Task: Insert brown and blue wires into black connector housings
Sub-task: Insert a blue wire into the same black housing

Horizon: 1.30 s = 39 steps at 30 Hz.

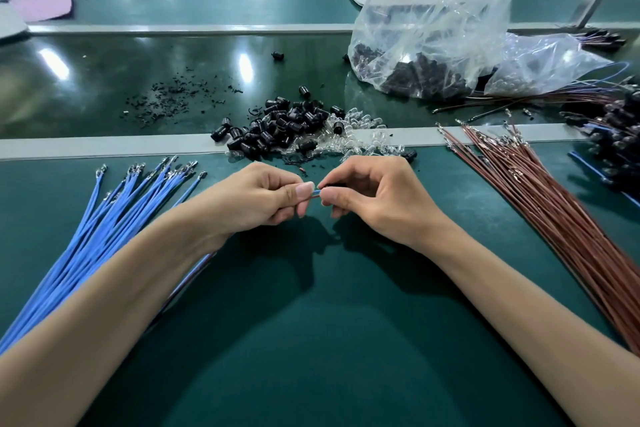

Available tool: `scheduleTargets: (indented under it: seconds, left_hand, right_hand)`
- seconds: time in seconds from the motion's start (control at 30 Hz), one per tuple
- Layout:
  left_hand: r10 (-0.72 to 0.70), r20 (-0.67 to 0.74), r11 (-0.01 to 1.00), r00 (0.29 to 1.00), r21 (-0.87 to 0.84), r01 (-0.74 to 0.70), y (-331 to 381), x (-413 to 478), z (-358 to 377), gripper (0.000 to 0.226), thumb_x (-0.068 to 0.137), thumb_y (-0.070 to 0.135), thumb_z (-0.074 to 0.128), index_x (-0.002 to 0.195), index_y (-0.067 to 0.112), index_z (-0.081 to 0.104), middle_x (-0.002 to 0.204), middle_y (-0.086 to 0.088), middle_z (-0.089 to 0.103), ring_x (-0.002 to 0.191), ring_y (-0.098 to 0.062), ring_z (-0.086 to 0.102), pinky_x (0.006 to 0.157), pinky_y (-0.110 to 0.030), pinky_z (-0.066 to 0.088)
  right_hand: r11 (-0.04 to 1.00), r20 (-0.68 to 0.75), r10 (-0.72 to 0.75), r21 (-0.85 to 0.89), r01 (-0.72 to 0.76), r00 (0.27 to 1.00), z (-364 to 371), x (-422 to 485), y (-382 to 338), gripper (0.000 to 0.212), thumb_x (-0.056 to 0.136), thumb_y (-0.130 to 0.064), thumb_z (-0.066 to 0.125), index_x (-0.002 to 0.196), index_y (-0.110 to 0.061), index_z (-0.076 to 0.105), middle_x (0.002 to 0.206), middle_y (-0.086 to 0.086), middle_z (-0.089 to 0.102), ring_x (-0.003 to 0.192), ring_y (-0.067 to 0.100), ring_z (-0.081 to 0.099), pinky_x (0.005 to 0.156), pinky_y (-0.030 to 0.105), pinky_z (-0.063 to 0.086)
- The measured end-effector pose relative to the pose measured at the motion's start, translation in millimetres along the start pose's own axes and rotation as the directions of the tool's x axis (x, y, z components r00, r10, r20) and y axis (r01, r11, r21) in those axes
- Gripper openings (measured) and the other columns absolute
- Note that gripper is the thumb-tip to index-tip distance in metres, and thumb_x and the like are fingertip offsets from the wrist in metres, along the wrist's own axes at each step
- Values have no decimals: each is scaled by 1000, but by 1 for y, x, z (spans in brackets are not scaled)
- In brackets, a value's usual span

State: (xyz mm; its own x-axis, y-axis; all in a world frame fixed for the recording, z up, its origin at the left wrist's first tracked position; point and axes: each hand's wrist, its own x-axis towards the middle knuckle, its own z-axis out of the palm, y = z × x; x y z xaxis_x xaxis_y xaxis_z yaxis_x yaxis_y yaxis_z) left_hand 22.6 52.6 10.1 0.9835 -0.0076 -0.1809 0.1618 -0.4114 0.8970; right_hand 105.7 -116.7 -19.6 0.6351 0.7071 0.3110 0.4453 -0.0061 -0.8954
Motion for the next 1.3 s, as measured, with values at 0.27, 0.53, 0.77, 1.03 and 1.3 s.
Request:
scheduleTargets:
  seconds: [0.27, 0.53, 0.77, 1.03, 1.3]
  left_hand:
    - [-31, 57, 996, 998, -87, 36, 0, 0, -4, 34, 80, 42, 53, 61, 16, 64, 44, 2, 43, 42, -8, 34, 42, -12, 29]
    - [-44, 151, 998, 988, 47, 37, 24, -12, 24, 30, 90, 37, 59, 67, 21, 71, 53, 11, 50, 47, -4, 39, 45, -11, 30]
    - [-185, 208, 983, 960, 45, 180, 27, -12, 37, 29, 95, 22, 55, 68, 14, 62, 60, 0, 69, 41, -5, 54, 45, -9, 39]
    - [60, -190, 866, 980, 498, 44, 11, -1, 6, 39, 82, 53, 57, 73, 17, 68, 59, 7, 68, 50, -5, 60, 55, -19, 45]
    - [515, -506, 600, 692, 789, 130, -24, 43, 4, 25, 88, 25, 62, 105, 7, 65, 104, -12, 58, 101, -30, 49, 81, -42, 45]
  right_hand:
    - [991, -38, 62, 125, -57, 997, -1, 4, 3, 12, 81, -4, 71, 85, -15, 68, 75, 1, 71, 67, 12, 68, 70, 24, 57]
    - [931, -161, 160, 352, -94, 974, -4, 8, 3, 20, 78, -14, 71, 94, -18, 60, 75, 0, 69, 74, 13, 66, 69, 20, 52]
    - [971, -211, 178, 196, -137, 961, -1, 11, 9, 19, 76, -25, 75, 90, -27, 62, 72, -3, 71, 65, 9, 64, 66, 21, 50]
    - [978, -136, 202, 81, -192, 970, 1, 10, 7, 24, 84, -5, 68, 104, -20, 66, 97, 0, 71, 82, 10, 70, 79, 21, 54]
    - [976, -162, 199, -56, -210, 966, 3, 6, -1, 8, 87, -7, 66, 91, -12, 70, 82, 3, 71, 75, 7, 71, 76, 20, 55]
